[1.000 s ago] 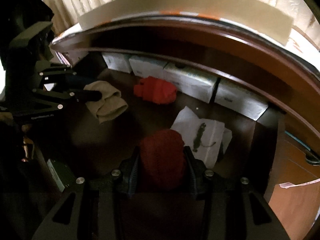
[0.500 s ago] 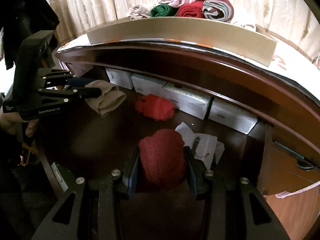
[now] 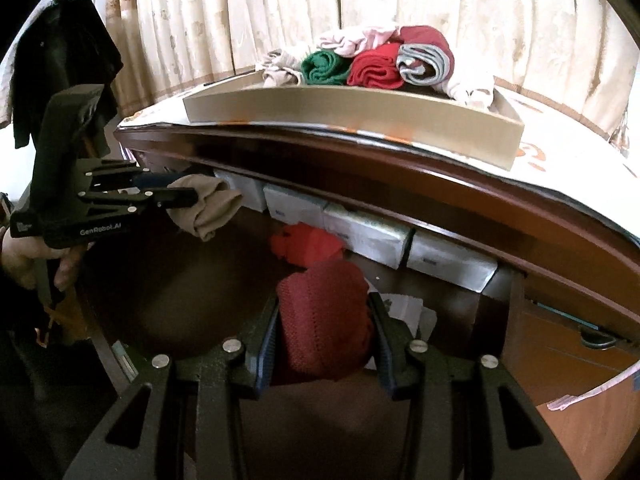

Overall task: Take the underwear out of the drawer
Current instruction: 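Lift beige garment with left gripper while right gripper lifts dark red sock toward tray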

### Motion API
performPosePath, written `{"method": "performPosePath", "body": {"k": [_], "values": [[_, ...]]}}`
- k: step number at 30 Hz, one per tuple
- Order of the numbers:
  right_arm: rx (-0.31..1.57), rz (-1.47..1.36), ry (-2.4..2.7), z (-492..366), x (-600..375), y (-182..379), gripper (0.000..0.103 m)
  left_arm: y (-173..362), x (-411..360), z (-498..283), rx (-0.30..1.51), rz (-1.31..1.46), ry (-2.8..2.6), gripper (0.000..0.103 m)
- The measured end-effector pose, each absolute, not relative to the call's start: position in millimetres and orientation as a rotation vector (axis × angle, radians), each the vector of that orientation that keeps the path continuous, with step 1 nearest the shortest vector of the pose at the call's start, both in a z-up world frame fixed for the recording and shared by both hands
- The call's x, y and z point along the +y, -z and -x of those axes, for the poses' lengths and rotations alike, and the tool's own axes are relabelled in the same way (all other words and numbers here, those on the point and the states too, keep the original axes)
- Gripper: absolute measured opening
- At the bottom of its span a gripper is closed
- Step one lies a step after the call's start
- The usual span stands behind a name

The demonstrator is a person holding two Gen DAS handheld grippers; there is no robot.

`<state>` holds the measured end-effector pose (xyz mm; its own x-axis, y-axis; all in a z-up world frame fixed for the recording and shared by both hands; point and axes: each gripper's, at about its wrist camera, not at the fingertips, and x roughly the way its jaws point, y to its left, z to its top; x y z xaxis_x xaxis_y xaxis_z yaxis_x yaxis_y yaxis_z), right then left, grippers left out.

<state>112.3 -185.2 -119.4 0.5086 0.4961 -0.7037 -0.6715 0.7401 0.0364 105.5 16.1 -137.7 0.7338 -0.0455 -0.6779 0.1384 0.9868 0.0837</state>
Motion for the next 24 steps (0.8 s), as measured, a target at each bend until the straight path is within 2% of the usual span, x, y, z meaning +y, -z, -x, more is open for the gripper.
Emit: {"method": "performPosePath", "body": {"k": [14, 24], "values": [[0.655, 0.286, -0.782, -110.2, -158.6, 63.9, 0.044, 71.4, 29.2, -84.8, 0.554, -0.070, 0.084, 0.023], [0.585, 0.314, -0.835, -118.7, -130.5, 20.2, 0.044, 35.3, 39.1, -94.4, 0.485, -0.073, 0.074, 0.023]]}}
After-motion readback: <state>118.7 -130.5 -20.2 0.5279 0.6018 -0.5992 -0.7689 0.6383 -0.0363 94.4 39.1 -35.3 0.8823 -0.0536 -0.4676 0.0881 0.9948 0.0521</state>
